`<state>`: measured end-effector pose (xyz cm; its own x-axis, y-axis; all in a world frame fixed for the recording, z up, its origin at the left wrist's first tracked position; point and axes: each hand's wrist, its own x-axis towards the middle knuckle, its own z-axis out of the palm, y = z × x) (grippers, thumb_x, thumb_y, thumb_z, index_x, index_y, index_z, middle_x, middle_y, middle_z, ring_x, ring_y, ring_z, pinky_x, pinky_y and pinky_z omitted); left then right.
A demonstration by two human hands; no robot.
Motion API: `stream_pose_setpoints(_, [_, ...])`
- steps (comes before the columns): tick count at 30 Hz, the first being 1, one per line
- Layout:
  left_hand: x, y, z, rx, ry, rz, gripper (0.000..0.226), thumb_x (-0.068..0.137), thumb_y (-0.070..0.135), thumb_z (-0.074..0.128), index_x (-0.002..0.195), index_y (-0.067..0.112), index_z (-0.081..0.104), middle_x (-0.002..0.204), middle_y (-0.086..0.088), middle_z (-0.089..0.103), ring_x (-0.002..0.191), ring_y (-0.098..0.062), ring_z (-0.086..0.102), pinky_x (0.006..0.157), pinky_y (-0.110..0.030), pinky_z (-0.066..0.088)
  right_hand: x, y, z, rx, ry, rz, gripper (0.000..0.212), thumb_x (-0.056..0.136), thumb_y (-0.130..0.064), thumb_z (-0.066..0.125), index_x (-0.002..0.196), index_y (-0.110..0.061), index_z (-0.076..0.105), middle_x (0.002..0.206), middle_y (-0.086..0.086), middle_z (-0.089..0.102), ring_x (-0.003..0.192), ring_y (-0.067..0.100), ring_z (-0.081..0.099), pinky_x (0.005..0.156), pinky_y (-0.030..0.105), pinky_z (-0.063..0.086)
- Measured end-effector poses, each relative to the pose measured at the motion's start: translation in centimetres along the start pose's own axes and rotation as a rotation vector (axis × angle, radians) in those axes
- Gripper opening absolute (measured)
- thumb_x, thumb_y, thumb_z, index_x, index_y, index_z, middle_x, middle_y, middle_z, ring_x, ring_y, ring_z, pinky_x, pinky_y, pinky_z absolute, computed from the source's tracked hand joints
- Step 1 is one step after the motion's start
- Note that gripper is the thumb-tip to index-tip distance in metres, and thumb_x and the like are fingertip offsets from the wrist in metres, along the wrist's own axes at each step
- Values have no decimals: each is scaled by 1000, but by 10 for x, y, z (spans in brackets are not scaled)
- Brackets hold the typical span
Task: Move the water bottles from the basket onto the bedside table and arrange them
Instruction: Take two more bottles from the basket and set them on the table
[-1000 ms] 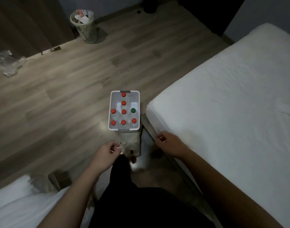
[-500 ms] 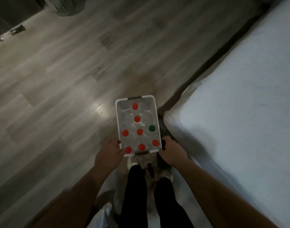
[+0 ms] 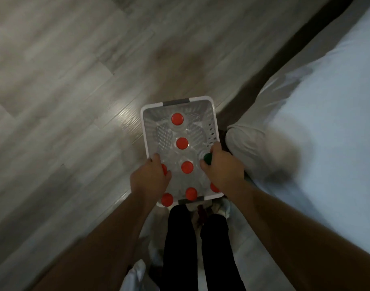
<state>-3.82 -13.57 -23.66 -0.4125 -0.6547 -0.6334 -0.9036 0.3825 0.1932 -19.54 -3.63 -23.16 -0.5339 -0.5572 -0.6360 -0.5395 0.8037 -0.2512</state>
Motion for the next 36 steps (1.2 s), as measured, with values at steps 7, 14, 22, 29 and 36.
stream_pose_setpoints(7, [8,9,4,-36,27,-70,38,91,45,50,113,17,36,87,4,60,70,-16,56,57,-27,38,11,2,7,-54,9,-59,45,90,-43,53,121,-14,36,91,6,65,79,24,65,69,37,55])
stream_pose_setpoints(14, [0,8,1,56,72,16,29,95,38,41,111,15,34,84,-1,65,61,-17,56,51,-27,37,6,11,0,-55,49,-119,36,89,-43,54,109,-15,42,80,0,59,68,17,58,57,27,40])
stream_pose_setpoints(22, [-44,22,-60,130,144,27,37,91,41,50,115,14,43,76,4,53,58,-12,50,49,-23,33,-38,-3,-57,-77,27,-177,42,88,-47,56,116,-20,38,90,-1,62,75,15,60,69,30,50])
stream_pose_setpoints(29, [-155,50,-137,119,192,-17,34,90,41,48,106,12,44,73,-2,55,58,-17,45,52,-26,31,-150,-14,-139,-47,104,-204,35,87,-50,57,104,-23,41,78,-7,54,72,14,61,65,26,46])
stream_pose_setpoints(36, [-258,55,-191,-93,310,124,26,84,45,53,93,21,47,67,7,53,61,-17,56,60,-28,45,-279,-16,-192,240,278,-80,33,80,-46,65,94,-26,42,79,-7,55,68,14,55,59,26,40])
